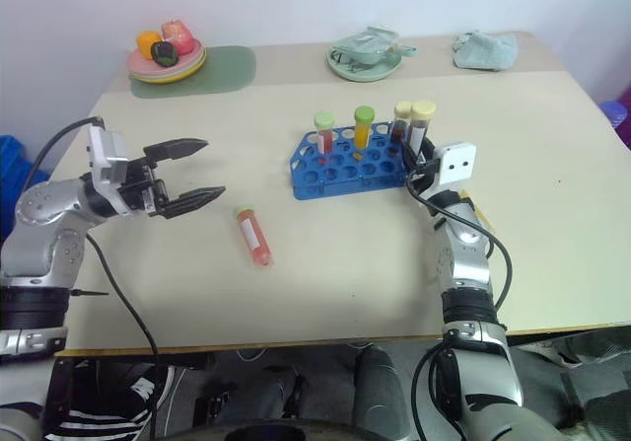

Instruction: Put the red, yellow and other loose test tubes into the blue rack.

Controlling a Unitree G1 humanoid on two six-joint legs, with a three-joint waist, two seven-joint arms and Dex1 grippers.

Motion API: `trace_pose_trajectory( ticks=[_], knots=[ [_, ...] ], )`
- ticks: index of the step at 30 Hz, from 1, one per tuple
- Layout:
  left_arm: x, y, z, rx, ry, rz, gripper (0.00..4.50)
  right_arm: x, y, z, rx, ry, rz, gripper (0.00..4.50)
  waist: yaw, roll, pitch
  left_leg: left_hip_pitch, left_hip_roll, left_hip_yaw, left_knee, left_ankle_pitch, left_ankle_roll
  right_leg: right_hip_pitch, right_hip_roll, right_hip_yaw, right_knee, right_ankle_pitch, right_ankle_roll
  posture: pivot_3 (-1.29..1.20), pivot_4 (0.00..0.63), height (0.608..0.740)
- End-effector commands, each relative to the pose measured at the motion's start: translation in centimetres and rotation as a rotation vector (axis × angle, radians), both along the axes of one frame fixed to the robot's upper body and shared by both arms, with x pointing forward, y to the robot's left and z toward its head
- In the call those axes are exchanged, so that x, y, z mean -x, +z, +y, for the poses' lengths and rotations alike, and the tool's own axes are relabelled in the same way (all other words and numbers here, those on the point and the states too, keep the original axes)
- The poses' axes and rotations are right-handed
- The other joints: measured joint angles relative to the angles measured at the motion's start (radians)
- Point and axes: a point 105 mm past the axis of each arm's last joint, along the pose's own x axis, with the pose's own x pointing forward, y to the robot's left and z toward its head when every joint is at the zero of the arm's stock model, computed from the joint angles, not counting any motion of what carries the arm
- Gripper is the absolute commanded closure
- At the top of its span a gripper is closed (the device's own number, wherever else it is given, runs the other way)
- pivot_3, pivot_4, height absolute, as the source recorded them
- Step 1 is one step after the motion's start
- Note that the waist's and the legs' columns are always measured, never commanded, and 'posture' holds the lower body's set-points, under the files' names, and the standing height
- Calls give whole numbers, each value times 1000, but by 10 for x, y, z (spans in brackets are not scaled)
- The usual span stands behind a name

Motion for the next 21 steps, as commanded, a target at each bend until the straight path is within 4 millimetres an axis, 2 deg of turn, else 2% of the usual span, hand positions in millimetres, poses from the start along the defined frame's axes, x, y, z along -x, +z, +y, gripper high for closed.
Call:
trace_pose_trajectory(
  ticks=[1, 9, 11, 14, 18, 21],
  knots=[
    [1, 16, 4, 6, 12, -66, 0, 0, 11, 4, 8, 6, -46, 3264, 0, 0, 0, 0, 0, 0, 0, 0, 0, 0, 0, 0, 0, 0, 0, 0, 150, 740],
    [3, 16, 7, 5, 24, -71, 0, -3, 9, 7, 5, 13, -41, 3264, 1, 0, 0, 0, 0, 0, 0, 0, 0, 0, 0, 0, 0, 0, 0, 0, 150, 740],
    [3, 17, 7, 5, 29, -74, 0, -3, 7, 7, -45, 33, -27, 3264, 0, 0, 0, 0, 0, 0, 0, 0, 0, 0, 0, 0, 0, 0, 0, 0, 150, 740],
    [3, 17, 8, 4, 32, -78, 0, -1, 8, 7, -111, 64, -23, 2154, 0, 0, 0, 0, 0, 0, 0, 0, 0, 0, 0, 0, 0, 0, 0, 0, 150, 740],
    [3, 18, 8, 3, 35, -79, 0, -1, 10, 3, -76, 44, -32, 83, 2, 0, 0, 0, 0, 0, 0, 0, 0, 0, 0, 0, 0, 0, 0, 0, 150, 740],
    [2, 18, 6, 4, 32, -80, 0, 0, 14, 2, -61, 47, -46, 30, 1, 0, 0, 0, 0, 0, 0, 0, 0, 0, 0, 0, 0, 0, 0, 0, 150, 740]
  ],
)
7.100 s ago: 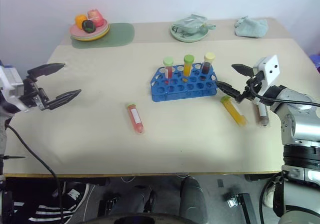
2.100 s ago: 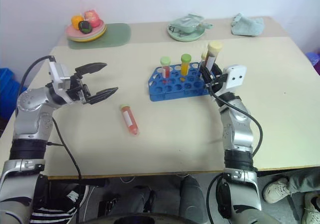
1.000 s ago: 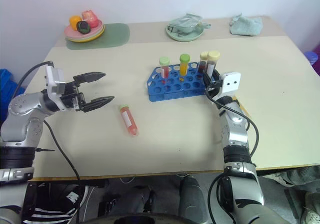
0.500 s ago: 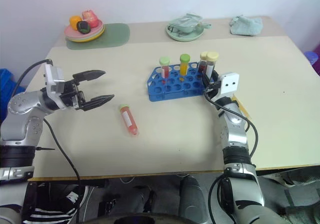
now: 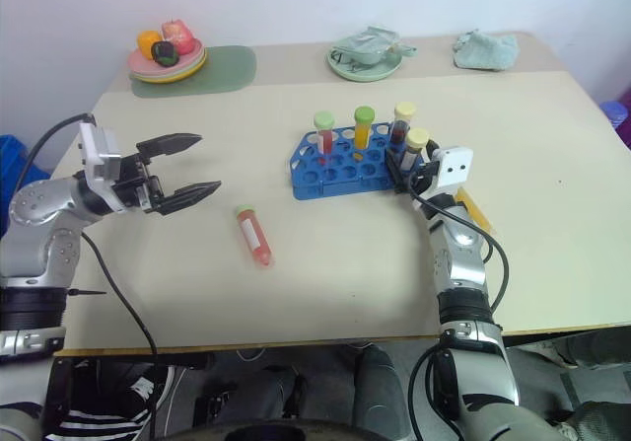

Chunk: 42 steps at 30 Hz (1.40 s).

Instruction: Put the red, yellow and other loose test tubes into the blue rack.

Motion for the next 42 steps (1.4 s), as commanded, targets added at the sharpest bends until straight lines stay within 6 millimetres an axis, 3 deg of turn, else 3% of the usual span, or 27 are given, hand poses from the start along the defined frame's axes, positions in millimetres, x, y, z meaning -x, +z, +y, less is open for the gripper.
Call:
trace_pose_trajectory(
  ticks=[1, 5, 11, 15, 17, 23, 28, 36, 42],
  knots=[
    [3, 13, 0, -7, 2, -59, 0, 1, 25, -2, 26, -5, -86, 30, 0, 0, 0, 0, 0, 0, 0, 0, 0, 0, 0, 0, 0, 0, 0, 0, 150, 740],
    [2, 12, 0, -2, 0, -60, 0, 6, 39, -6, 71, -6, -117, 30, 0, 0, 0, 0, 0, 0, 0, 0, 0, 0, 0, 0, 0, 0, 0, 0, 150, 740],
    [8, 8, -8, -71, -39, -80, 0, 38, 70, -17, 247, 51, -127, 30, 8, 0, 0, -1, 0, 0, 0, 0, 0, 0, 0, 0, 0, 0, 0, 0, 150, 740],
    [9, 15, -19, -45, -58, -95, 0, 68, 78, -24, 336, 191, -12, 30, 15, 0, 0, -1, 0, 0, 0, 0, 0, 0, -1, 0, -1, 0, 0, 0, 150, 740],
    [8, 11, -20, -32, -58, -84, 0, 79, 71, -24, 402, 272, 130, 30, 18, 1, 0, 0, 0, 0, 1, 0, 0, 1, -1, 0, -2, 0, 0, 0, 150, 740],
    [5, 5, -27, -5, -76, -71, 0, 80, 69, -63, 457, 197, 627, 30, 29, 1, 1, 0, 1, 2, 1, -1, 1, 2, -1, 1, -2, 0, 0, 0, 150, 740],
    [3, 1, -35, 20, -84, -72, 0, 81, 57, -85, 604, 128, 865, 30, 43, 0, 1, -1, 0, 2, 2, -1, 2, 2, -2, -1, -3, 0, 0, 0, 150, 740],
    [9, -5, -39, 45, -67, -67, 0, 67, 45, -115, 529, 8, 1127, 30, 56, 0, 1, -2, 1, 5, 2, -2, 2, 0, -2, 1, -3, 1, 1, 0, 150, 740],
    [18, -2, -42, 64, -45, -72, 0, 64, 39, -125, 541, -9, 1250, 30, 59, -1, 2, -3, 0, 5, 2, -2, 3, 0, -2, 1, -4, 1, 1, 0, 150, 740]
  ],
)
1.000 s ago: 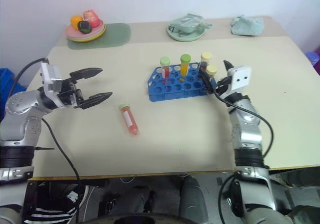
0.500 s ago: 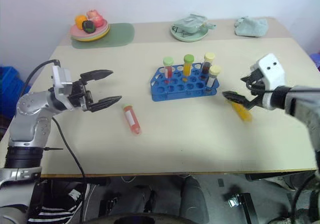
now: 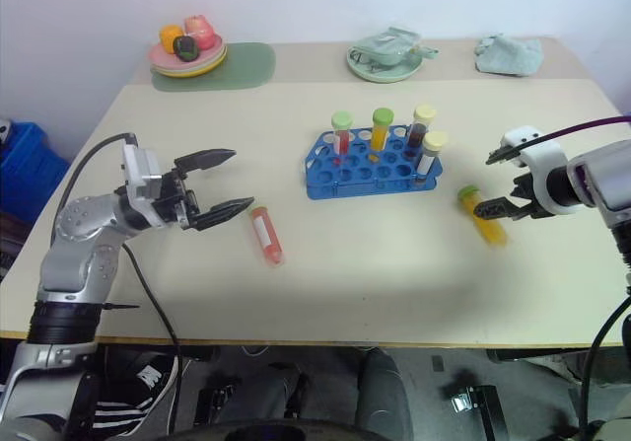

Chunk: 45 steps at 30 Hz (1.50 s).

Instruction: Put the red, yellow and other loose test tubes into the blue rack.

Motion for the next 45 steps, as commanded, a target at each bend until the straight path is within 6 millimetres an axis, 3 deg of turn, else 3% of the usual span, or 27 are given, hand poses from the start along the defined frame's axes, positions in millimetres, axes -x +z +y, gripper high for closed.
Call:
trace_pose_trajectory(
  ticks=[1, 9, 23, 26, 31, 36, 41, 45],
  knots=[
    [7, 14, 1, 17, 11, -57, 0, -4, 10, -3, 6, -23, 25, 30, -1, 0, 0, 0, 0, 0, 0, 0, 0, 0, 0, 0, 0, 0, 0, 0, 150, 740],
    [11, 13, 1, 30, 37, -53, 0, -5, -6, 9, -71, -91, 144, 30, -1, 0, 0, 0, 0, 0, 0, 0, 0, -1, 0, 0, 0, 0, 0, 0, 150, 740],
    [12, 15, 3, 34, 44, -49, 0, -6, -27, 2, 10, -58, 156, 30, 0, 0, 0, 0, 0, 0, 0, 0, 0, 0, 0, 0, 0, 0, 0, 0, 150, 740],
    [11, 16, 3, 34, 44, -50, 0, -7, -27, 0, 19, -72, 145, 844, -1, 0, 0, 1, 0, 0, 0, 0, 0, 0, 0, 0, 0, 0, 0, 0, 150, 740],
    [11, 16, 3, 32, 44, -50, 0, -8, -29, -2, 36, -59, 136, 3251, -1, 0, 0, 1, 0, 0, 0, 0, 0, 0, 0, 0, 0, 0, 0, 0, 150, 740],
    [10, 16, 3, 30, 45, -53, 0, -7, -28, -3, 37, -44, 134, 3251, -1, 0, 0, 1, 0, 0, 0, 0, 0, 0, 0, 0, 0, 0, 0, 0, 150, 740],
    [10, 17, 4, 28, 45, -55, 0, 2, -10, 3, -58, 14, 129, 3251, 1, 0, 0, 0, 0, -1, 0, 0, 0, 0, 0, 0, 0, 0, 0, 0, 150, 740],
    [9, 16, 8, 24, 49, -52, 0, 26, 9, 28, -128, 294, 90, 3251, 3, 1, 0, -1, 0, -2, 0, 0, 0, -2, 0, -1, 0, 0, 0, 0, 150, 740]
  ],
)
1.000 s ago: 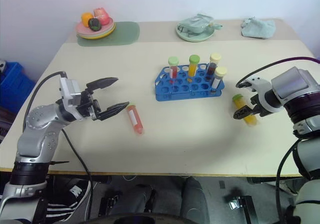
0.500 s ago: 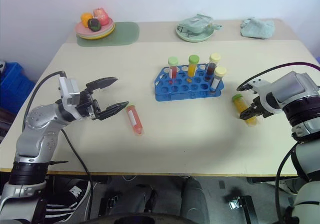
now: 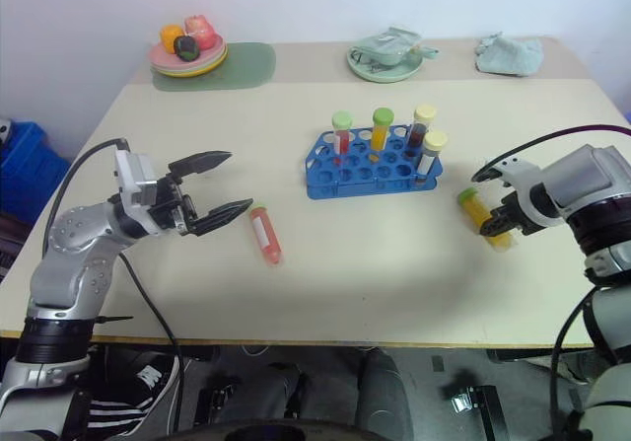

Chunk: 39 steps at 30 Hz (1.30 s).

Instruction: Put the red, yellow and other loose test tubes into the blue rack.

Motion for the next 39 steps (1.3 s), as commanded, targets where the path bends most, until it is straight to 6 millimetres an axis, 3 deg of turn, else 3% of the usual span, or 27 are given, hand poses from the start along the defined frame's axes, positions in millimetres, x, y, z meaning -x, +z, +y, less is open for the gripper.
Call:
trace_pose_trajectory(
  ticks=[1, 5, 9, 13, 16, 20, 23, 30, 39],
  knots=[
    [1, 13, 6, 6, 11, -56, 0, 18, 31, 33, -138, 254, -79, 3251, -3, 0, 0, 0, 0, 0, 0, 0, 0, -1, 0, 0, 0, 0, 0, 0, 150, 740],
    [-5, 14, 4, 9, 3, -58, 0, 25, 53, 77, -306, 487, -357, 3251, -7, 0, 0, 2, 1, 2, 0, 0, -1, 1, 1, 0, 0, 0, 0, 0, 150, 740],
    [-10, 19, 3, 12, -10, -63, 0, 21, 70, 110, -520, 516, -698, 3251, -3, -1, 0, 4, 2, 2, 0, 0, -1, 3, 1, 0, 0, 1, 0, 0, 150, 740],
    [-13, 22, 5, 4, -14, -71, 0, 2, 87, 126, -581, 409, -1099, 3251, -4, -2, 0, 3, 1, 1, 1, 0, -1, 4, 0, 0, 0, 2, 1, 0, 150, 740],
    [-13, 22, 9, -5, -12, -68, 0, -23, 89, 125, -629, 210, -1262, 3251, -7, -2, 0, 4, 1, 1, 1, 0, -1, 3, 1, 0, 1, 2, 0, 0, 150, 740],
    [-14, 22, 13, -4, -8, -61, 0, -38, 89, 134, -596, 92, -1461, 3251, -12, -1, 0, 4, 1, 1, 0, 0, -1, 2, 2, 0, 1, 2, 0, 0, 150, 740],
    [-17, 22, 12, -1, -6, -60, 0, -49, 75, 138, -544, 17, -1522, 3251, -18, -1, 0, 4, 1, 1, 0, 0, -1, 2, 2, 0, 1, 2, 0, 0, 150, 740],
    [-19, 25, 9, -9, -20, -65, 0, -56, 36, 178, -646, -5, -1482, 3251, -51, -1, 0, 4, 1, 0, 0, 0, -1, 2, 2, 0, 2, 2, 0, 0, 150, 740],
    [-17, 26, 12, -19, -17, -63, 0, -67, 8, 174, -535, -62, -1491, 3251, -64, -1, 0, 5, 1, 0, -1, 0, -2, 2, 3, 0, 2, 2, 0, 0, 150, 740]
  ],
)
